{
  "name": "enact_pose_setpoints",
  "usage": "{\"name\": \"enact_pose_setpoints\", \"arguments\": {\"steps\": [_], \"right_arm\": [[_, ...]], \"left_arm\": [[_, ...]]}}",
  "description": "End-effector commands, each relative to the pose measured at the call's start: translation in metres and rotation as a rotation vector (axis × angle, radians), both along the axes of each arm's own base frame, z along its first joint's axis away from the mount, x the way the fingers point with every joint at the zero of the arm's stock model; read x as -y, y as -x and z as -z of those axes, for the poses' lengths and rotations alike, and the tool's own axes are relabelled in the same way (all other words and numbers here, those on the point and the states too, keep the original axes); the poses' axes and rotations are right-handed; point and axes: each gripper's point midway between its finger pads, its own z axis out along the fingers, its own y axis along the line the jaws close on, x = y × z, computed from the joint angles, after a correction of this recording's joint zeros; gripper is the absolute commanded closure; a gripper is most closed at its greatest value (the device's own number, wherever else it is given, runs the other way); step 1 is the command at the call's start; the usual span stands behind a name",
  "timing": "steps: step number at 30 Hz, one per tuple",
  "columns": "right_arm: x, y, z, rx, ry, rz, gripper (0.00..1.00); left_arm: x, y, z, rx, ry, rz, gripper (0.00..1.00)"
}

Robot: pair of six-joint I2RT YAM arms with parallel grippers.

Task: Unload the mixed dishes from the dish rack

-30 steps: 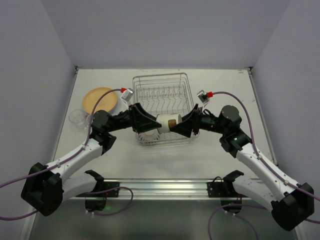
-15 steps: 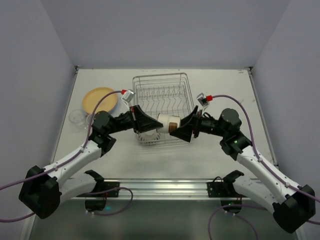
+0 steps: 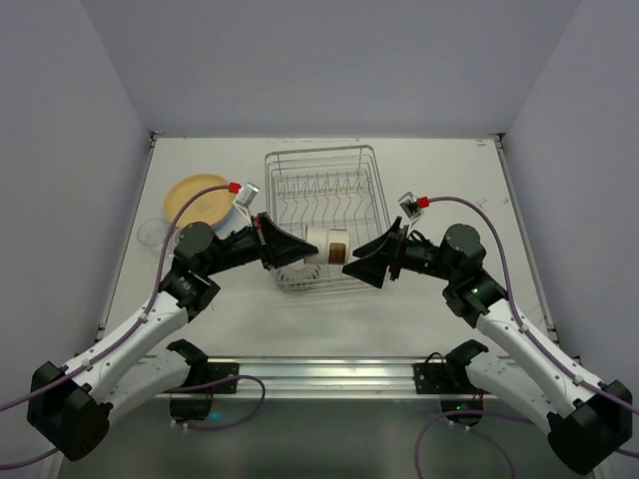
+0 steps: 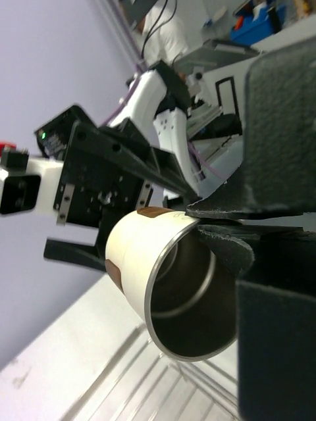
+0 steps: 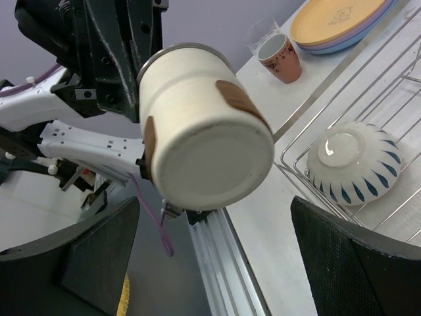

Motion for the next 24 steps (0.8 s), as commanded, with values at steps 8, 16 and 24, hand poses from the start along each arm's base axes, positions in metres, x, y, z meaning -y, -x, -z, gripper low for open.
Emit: {"name": "enact_pose_setpoints", "arguments": {"steps": [8, 16, 24], "right_arm": [[0.005, 0.001, 0.001, 0.023, 0.004, 0.028, 0.01], [0.006, 0.000, 0.001, 0.026, 0.003, 0.030, 0.01], [0.002, -0.002, 0.003, 0.019, 0.001, 0.018, 0.01]], "left_arm": [[-0.040, -0.049, 0.020, -0.005, -0.279, -0.397, 1.00], [-0.119, -0.079, 0.028, -0.050, -0.481, -0.838, 1.00], [-0.185, -0.094, 0.067, -0.213, -0.723, -1.181, 1.00]]}}
